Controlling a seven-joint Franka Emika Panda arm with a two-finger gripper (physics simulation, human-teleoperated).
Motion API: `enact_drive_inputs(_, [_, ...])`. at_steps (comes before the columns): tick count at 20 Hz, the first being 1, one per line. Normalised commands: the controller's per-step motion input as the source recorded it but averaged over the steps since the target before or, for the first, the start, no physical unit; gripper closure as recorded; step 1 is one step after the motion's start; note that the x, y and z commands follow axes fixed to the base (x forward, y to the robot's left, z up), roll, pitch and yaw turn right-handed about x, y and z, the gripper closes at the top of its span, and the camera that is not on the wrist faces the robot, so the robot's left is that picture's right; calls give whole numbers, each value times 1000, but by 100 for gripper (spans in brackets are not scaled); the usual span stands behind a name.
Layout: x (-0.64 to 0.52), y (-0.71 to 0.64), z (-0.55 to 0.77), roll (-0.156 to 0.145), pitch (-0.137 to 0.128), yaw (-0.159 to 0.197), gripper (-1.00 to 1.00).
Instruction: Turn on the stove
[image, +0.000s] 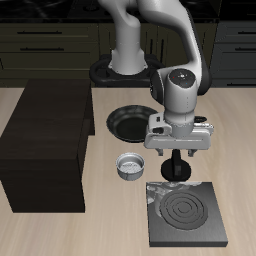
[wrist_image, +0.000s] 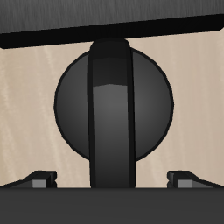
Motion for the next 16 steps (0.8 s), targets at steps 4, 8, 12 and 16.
enact_drive_inputs(4, [-19, 4, -91, -1, 12, -2, -100])
enact_drive_inputs(8, [-24, 27, -183, 36, 35, -23, -100])
enact_drive_inputs(12, [-4, -33, -100, 5, 11, -14, 100])
enact_drive_inputs(16, [-23, -18, -33, 9, 8, -7, 100])
